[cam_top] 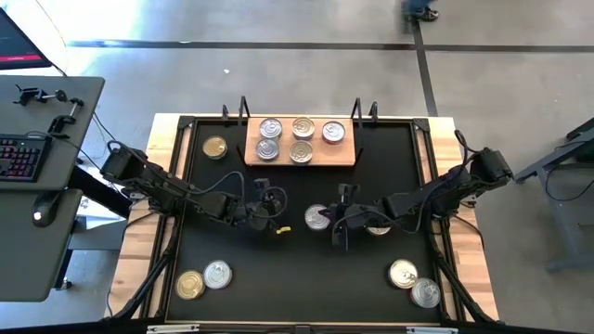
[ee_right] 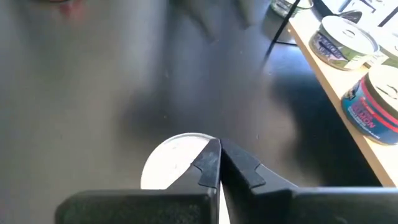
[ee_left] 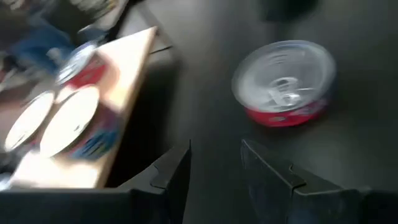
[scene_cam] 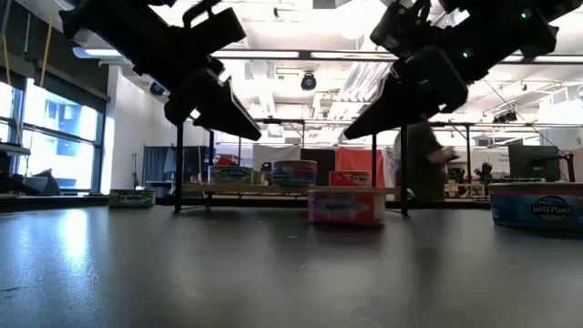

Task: Stack canned seafood by type on shelf
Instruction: Put the red tuna can on the shelf

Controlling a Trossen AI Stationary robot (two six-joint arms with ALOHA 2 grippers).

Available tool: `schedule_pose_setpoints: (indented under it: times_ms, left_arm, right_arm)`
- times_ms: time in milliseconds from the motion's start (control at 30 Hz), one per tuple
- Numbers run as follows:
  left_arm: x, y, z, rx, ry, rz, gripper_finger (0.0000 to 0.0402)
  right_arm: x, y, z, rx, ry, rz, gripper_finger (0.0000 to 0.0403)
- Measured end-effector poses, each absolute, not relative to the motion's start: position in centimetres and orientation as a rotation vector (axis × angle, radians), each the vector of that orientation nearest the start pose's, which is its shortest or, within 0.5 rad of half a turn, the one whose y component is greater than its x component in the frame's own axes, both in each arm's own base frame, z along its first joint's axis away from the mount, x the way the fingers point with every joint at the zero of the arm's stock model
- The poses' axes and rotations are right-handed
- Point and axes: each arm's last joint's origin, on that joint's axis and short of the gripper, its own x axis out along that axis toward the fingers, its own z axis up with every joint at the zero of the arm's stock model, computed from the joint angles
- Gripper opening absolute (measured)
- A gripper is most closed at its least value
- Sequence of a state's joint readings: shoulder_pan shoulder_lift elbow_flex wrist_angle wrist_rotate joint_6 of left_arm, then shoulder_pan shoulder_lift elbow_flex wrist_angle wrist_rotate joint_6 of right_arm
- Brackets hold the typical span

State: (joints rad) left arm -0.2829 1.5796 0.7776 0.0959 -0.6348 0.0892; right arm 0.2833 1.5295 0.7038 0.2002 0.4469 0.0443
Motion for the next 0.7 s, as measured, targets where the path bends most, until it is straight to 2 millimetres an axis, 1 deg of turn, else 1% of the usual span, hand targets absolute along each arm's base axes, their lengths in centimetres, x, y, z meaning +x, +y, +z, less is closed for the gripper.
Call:
schedule_pose_setpoints:
  times_ms: [167, 300, 400, 500, 567, 633, 700]
  left_arm:
    - [31.2, -7.6, 15.8, 0.479, 0.623, 0.136, 0.0133]
    - [32.6, -8.3, 14.1, 0.571, 0.540, -0.017, 0.0133]
    - [33.9, -8.3, 13.1, 0.622, 0.489, -0.074, 0.0133]
    - [35.4, -7.4, 12.8, 0.619, 0.502, -0.161, 0.0133]
    - [36.4, -6.6, 12.6, 0.605, 0.530, -0.214, 0.0133]
    - [37.3, -5.7, 12.3, 0.600, 0.560, -0.228, 0.0133]
    - [38.0, -5.2, 12.2, 0.607, 0.590, -0.255, 0.0133]
  right_arm:
    - [28.8, 6.8, 17.3, -0.172, 0.582, -0.177, 0.0001]
    - [28.8, 6.9, 17.3, -0.143, 0.583, -0.158, 0.0000]
    - [28.5, 6.9, 17.6, -0.121, 0.592, -0.159, 0.0009]
    - [28.1, 7.0, 18.1, -0.062, 0.594, -0.154, 0.0030]
    - [27.6, 7.3, 18.6, -0.030, 0.600, -0.117, 0.0045]
    - [27.1, 8.1, 19.1, -0.011, 0.593, -0.074, 0.0055]
    - [26.5, 9.5, 19.5, -0.040, 0.573, -0.043, 0.0058]
